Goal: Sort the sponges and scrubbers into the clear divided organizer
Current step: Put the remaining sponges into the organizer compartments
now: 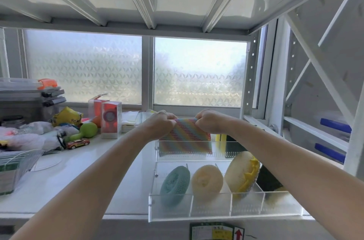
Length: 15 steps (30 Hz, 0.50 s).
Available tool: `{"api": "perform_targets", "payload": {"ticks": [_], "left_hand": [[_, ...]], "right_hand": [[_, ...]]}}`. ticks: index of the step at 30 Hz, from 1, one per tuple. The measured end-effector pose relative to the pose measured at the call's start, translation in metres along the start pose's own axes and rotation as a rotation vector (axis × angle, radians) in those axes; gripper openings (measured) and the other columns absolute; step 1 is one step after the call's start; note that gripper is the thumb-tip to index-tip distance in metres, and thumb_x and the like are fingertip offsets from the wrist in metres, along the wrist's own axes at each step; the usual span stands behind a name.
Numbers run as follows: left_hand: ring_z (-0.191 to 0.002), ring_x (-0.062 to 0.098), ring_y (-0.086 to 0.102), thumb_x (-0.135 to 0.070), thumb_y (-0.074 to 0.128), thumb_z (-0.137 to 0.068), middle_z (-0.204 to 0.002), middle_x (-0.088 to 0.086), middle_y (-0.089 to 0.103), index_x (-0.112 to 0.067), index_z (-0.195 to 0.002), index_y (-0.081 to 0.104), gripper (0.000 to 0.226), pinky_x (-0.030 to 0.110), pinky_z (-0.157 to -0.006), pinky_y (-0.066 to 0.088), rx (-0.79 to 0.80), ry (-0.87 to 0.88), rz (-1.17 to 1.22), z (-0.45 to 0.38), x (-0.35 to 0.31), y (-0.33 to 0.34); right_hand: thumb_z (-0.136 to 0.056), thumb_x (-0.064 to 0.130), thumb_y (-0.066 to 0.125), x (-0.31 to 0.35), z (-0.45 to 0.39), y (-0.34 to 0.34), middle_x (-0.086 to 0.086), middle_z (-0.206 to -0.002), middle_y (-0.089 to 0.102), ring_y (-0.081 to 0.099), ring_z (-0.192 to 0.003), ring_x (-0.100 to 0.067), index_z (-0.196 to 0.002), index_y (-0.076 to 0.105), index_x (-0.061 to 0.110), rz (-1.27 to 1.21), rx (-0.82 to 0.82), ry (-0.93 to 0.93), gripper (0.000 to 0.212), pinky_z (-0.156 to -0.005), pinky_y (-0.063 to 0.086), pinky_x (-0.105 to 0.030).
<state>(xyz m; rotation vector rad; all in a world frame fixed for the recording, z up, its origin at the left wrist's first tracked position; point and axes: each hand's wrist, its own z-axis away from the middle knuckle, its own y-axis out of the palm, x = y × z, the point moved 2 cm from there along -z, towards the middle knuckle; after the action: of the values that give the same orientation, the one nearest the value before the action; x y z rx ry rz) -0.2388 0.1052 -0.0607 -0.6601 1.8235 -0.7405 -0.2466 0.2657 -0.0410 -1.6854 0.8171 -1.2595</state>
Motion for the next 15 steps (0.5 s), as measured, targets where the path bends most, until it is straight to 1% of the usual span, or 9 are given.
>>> {"api": "perform_targets", "payload": {"ticks": [2,4,6,8,10,12,13,14,15], "left_hand": [[-0.104,0.022,0.059,-0.019,0.042,-0.083,-0.112,0.006,0.065,-0.014,-0.117,0.064,0.041,0.037,-0.094,0.047,-0.024,-0.008,-0.011,-0.001,0.000,0.001],[-0.100,0.021,0.059,-0.018,0.041,-0.084,-0.110,0.007,0.066,-0.014,-0.117,0.064,0.040,0.035,-0.090,0.048,-0.010,-0.005,-0.028,-0.002,0.002,0.003],[-0.098,0.021,0.059,-0.023,0.039,-0.080,-0.107,0.006,0.068,-0.016,-0.113,0.066,0.044,0.035,-0.088,0.048,0.002,-0.006,-0.066,-0.002,0.004,0.003],[-0.097,0.021,0.058,-0.025,0.038,-0.080,-0.102,0.004,0.066,-0.016,-0.108,0.067,0.041,0.033,-0.085,0.046,0.005,-0.005,-0.103,-0.002,0.005,0.003],[-0.093,0.021,0.056,-0.028,0.036,-0.078,-0.098,0.005,0.064,-0.016,-0.099,0.068,0.040,0.031,-0.079,0.043,0.003,-0.008,-0.128,-0.002,0.004,0.002],[-0.093,0.023,0.055,-0.032,0.033,-0.073,-0.103,0.009,0.065,-0.021,-0.091,0.067,0.040,0.032,-0.080,0.043,-0.002,-0.015,-0.145,-0.001,0.002,0.002],[-0.099,0.024,0.053,-0.033,0.032,-0.072,-0.112,0.012,0.064,-0.022,-0.096,0.067,0.044,0.034,-0.085,0.042,-0.006,-0.012,-0.156,0.000,0.002,0.002],[-0.109,0.026,0.050,-0.034,0.031,-0.073,-0.122,0.013,0.059,-0.021,-0.108,0.066,0.051,0.037,-0.092,0.039,-0.018,-0.010,-0.172,0.001,0.002,0.002],[-0.121,0.028,0.043,-0.034,0.031,-0.076,-0.132,0.014,0.051,-0.019,-0.121,0.060,0.055,0.039,-0.099,0.034,-0.035,-0.011,-0.184,0.003,0.001,0.002]], "right_hand": [[-0.090,0.015,0.040,0.001,0.000,0.001,-0.008,-0.090,0.058,0.051,-0.083,-0.020,-0.088,0.061,0.005,0.057,0.003,-0.005,0.024,-0.063,0.037,-0.027],[-0.091,0.018,0.040,0.001,-0.001,0.002,-0.007,-0.093,0.058,0.051,-0.085,-0.020,-0.089,0.060,0.008,0.101,0.009,-0.012,0.022,-0.064,0.038,-0.028],[-0.091,0.022,0.039,-0.001,-0.002,0.003,-0.007,-0.099,0.059,0.052,-0.089,-0.021,-0.098,0.060,0.008,0.148,0.020,-0.013,0.026,-0.071,0.038,-0.028],[-0.092,0.025,0.039,-0.001,-0.003,0.005,-0.009,-0.108,0.061,0.053,-0.093,-0.022,-0.110,0.061,0.007,0.171,0.036,-0.015,0.034,-0.076,0.039,-0.028],[-0.093,0.026,0.039,0.000,-0.001,0.007,-0.009,-0.117,0.061,0.054,-0.100,-0.022,-0.116,0.060,0.008,0.189,0.055,-0.024,0.037,-0.081,0.041,-0.029],[-0.094,0.028,0.039,0.002,0.001,0.002,-0.010,-0.125,0.059,0.054,-0.107,-0.022,-0.120,0.059,0.008,0.203,0.065,-0.041,0.038,-0.088,0.042,-0.032],[-0.094,0.027,0.041,0.002,0.003,-0.004,-0.011,-0.130,0.057,0.053,-0.113,-0.024,-0.124,0.058,0.008,0.192,0.057,-0.054,0.039,-0.093,0.042,-0.033],[-0.094,0.025,0.044,0.000,0.005,-0.013,-0.011,-0.134,0.054,0.051,-0.120,-0.026,-0.128,0.055,0.006,0.161,0.034,-0.062,0.040,-0.099,0.041,-0.035],[-0.093,0.022,0.047,-0.004,0.007,-0.024,-0.012,-0.136,0.053,0.049,-0.125,-0.027,-0.130,0.053,0.005,0.118,0.002,-0.067,0.042,-0.103,0.039,-0.036]]}}
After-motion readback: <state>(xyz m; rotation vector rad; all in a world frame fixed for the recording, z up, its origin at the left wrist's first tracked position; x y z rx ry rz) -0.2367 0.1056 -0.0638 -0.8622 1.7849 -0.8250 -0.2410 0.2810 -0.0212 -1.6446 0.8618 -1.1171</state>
